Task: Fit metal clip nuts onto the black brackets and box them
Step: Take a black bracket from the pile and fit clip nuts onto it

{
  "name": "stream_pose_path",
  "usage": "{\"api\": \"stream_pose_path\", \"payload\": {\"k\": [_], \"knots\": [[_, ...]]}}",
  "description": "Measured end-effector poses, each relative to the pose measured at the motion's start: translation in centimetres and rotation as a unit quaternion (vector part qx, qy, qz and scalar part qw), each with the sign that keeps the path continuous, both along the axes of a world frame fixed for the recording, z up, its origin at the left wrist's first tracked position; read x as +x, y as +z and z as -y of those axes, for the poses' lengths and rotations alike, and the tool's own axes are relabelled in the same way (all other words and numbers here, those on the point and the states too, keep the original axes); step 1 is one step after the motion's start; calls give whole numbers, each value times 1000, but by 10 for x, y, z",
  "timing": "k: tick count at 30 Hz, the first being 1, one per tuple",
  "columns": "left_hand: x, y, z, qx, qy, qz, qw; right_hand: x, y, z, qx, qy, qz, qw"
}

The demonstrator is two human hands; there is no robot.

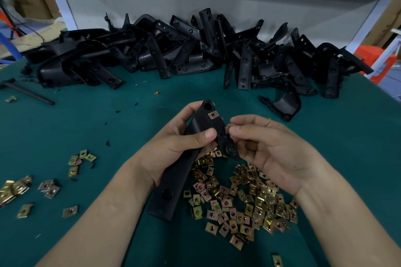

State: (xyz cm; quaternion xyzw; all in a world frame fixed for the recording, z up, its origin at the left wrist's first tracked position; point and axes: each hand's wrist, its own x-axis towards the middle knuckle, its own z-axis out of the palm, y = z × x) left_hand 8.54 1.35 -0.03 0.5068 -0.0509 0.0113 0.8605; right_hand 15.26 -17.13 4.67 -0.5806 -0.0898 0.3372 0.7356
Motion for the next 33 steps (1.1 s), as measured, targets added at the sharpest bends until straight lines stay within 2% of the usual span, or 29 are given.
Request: {"api": "stream_pose_path", "payload": {"k": [9,17,24,28,31,33], "knots": [[0,0,0,-6,2,3,1000,-1,-2,0,-13,9,8,1000],[2,-4,0,74,56,-3,996,-4,-8,-6,-35,-36,-1,999],[3,-6,1,96,88,13,991,-9,-15,-14,-59,-51,23,997],[5,-6,0,56,121,8,991,-11,-16,-14,-70,-42,118,990],[6,-7,0,5,128,-2,992,-17,-19,-17,-115,-48,276,953],[6,-7,0,-22,122,-3,992,-17,-25,-19,-117,-79,320,937]]}}
